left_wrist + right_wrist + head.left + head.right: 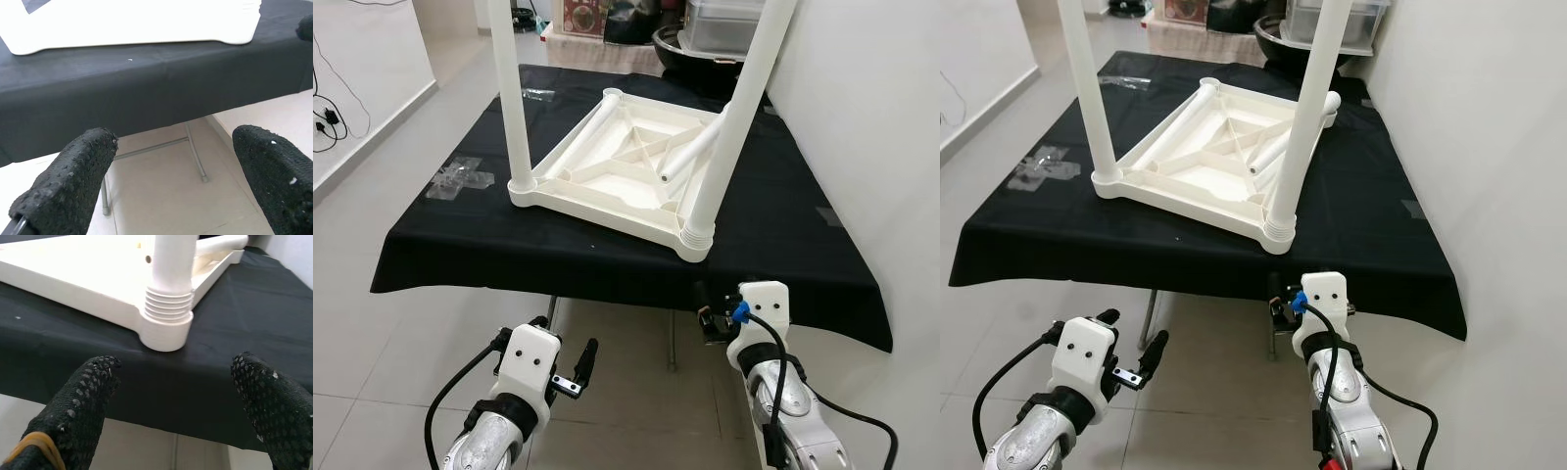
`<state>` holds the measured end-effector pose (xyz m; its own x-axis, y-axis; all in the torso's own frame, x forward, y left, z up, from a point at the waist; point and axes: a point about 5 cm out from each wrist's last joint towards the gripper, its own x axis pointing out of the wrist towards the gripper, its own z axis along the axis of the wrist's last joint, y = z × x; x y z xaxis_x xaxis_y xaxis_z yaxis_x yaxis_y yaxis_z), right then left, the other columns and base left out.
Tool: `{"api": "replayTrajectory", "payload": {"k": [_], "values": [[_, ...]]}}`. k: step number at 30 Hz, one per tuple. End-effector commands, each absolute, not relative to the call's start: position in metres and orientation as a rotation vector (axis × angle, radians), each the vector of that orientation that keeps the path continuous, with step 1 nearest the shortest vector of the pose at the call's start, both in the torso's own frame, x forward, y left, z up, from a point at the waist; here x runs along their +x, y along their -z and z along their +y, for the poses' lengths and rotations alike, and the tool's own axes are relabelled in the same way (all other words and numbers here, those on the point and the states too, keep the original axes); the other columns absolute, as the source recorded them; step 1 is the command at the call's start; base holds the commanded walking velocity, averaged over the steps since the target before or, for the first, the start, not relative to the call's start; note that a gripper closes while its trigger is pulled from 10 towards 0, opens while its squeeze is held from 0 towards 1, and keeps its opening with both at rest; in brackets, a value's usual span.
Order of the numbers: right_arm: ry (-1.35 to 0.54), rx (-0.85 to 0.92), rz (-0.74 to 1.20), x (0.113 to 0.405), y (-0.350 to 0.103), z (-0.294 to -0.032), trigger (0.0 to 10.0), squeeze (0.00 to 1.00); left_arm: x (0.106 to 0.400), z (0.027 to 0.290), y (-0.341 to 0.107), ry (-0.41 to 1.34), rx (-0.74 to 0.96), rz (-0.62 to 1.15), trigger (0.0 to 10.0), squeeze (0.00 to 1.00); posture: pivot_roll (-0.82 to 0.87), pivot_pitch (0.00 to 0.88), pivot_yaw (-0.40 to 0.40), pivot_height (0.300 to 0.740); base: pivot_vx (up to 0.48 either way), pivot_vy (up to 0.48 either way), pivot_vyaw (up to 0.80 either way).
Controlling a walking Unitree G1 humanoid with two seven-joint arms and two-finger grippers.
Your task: Building children table
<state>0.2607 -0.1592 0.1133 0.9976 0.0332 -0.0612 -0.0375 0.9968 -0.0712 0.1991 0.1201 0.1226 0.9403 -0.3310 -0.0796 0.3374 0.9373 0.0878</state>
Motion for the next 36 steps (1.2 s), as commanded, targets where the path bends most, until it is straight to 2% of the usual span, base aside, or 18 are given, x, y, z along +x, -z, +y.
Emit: {"api": "replayTrajectory", "payload": {"k": [1, 4, 26, 36], "values": [[-0.031, -0.074, 0.066, 0.259, -0.110, -0.162, 10.0, 0.00, 0.199, 0.120, -0.118, 0.341, 0.098, 0.079, 10.0, 0.00, 0.10, 0.061, -0.082, 0.740, 0.000, -0.356, 0.00], [-0.032, -0.070, 0.077, 0.259, -0.108, -0.163, 10.0, 0.00, 0.200, 0.120, -0.116, 0.328, 0.085, 0.086, 10.0, 0.00, 0.09, 0.047, -0.086, 0.740, 0.000, -0.374, 0.00], [-0.105, -0.081, 0.087, 0.266, -0.104, -0.157, 10.0, 0.00, 0.209, 0.119, -0.111, 0.312, 0.076, 0.091, 10.0, 0.00, 0.09, 0.030, -0.088, 0.740, 0.000, 0.000, 0.00], [-0.116, -0.090, 0.093, 0.269, -0.102, -0.156, 10.0, 0.00, 0.212, 0.121, -0.108, 0.283, 0.070, 0.110, 10.0, 0.00, 0.09, 0.028, -0.092, 0.740, 0.000, -0.234, 0.00]]}}
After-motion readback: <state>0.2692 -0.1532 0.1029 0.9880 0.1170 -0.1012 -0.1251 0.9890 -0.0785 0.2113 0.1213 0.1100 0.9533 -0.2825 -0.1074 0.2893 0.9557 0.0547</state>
